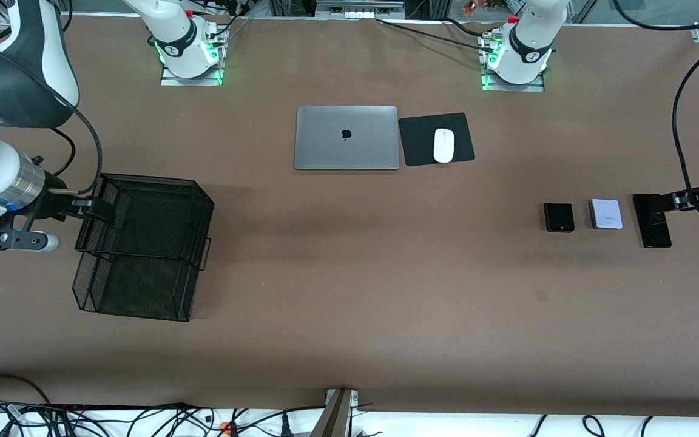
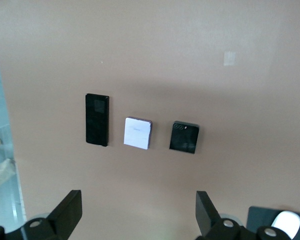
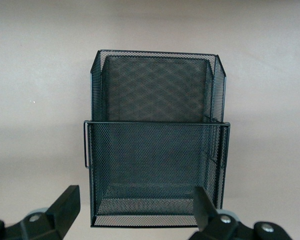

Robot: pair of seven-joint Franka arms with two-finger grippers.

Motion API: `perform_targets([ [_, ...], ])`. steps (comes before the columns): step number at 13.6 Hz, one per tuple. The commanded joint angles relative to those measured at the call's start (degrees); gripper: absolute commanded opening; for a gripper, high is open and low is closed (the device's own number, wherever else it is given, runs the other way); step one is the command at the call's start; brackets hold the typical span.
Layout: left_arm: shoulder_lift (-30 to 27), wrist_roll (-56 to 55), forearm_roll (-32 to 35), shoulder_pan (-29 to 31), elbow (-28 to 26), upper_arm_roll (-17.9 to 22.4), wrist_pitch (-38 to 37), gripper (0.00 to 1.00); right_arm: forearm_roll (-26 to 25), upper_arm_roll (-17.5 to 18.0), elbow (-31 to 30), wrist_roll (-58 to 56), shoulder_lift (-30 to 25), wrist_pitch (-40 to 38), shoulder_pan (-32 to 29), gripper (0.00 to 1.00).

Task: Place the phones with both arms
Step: 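Move the left gripper toward the small black flip phone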

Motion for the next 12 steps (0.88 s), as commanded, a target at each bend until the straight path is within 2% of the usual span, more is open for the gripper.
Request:
perform_targets([
  [1, -7.4, 9.3, -12.5, -8.1, 1.8, 18.4, -1.4, 1.00, 0.9, 0.0, -0.6, 0.7, -0.7, 0.3, 0.0, 1.00],
  [3, -11.2, 11.2, -23.1, -15.6, 0.8, 32.8, 0.4, 1.00, 0.9, 0.0, -0.6, 0.8, -0.6, 0.3, 0.0, 1.00],
  [4, -13.0, 11.2, -27.5, -19.1, -1.1, 38.3, 1.7, 1.00, 0.9, 0.0, -0.5, 0.5, -0.6, 0.3, 0.0, 1.00],
  [5, -15.3, 11.2, -30.8, -21.5, -4.0, 41.6, 3.6, 1.00, 0.9, 0.0, -0.6, 0.5, -0.7, 0.2, 0.0, 1.00],
  [7, -19.1, 11.2, -32.4, -25.9, -10.2, 45.2, 6.2, 1.00, 0.9, 0.0, -0.6, 0.7, -0.7, 0.1, 0.0, 1.00],
  [12, -28.6, 11.2, -36.0, -31.5, -24.6, 50.2, 13.3, 1.00, 0.9, 0.1, -0.7, 0.7, -0.7, -0.1, 0.0, 1.00],
])
